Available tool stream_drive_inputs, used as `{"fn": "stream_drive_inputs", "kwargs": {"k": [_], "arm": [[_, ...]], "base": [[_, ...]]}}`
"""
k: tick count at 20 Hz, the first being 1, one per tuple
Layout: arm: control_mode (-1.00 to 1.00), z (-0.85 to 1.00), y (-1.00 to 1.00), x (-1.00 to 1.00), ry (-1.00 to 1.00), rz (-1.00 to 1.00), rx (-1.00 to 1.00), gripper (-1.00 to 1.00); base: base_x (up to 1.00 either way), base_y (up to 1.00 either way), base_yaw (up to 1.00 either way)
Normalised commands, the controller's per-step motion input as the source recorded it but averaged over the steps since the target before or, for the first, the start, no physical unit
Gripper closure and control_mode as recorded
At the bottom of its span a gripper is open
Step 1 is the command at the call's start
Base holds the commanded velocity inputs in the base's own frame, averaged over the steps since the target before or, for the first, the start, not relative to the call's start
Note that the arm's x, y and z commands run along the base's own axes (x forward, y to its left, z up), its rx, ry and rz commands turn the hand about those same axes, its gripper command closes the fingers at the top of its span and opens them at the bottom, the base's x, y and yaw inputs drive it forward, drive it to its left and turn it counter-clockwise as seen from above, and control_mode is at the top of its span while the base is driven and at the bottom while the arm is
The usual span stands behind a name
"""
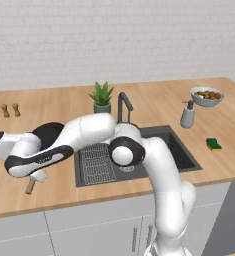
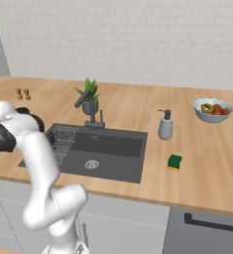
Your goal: Pick the pan and sponge and place them into the sink. Then turn on the water.
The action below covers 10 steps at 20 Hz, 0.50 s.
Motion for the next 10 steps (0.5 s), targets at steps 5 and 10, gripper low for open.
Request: {"fn": "stream_drive_inputs", "kwargs": {"k": [5,10], "arm": [[-1.00,0.00,-1.00,-1.00,-0.28,0.00,0.36,1.00],[-1.00,0.20,-1.00,-0.94,-0.20,0.00,0.35,1.00]], "base": [[0.00,0.00,0.00],[0.00,0.00,0.00]]}}
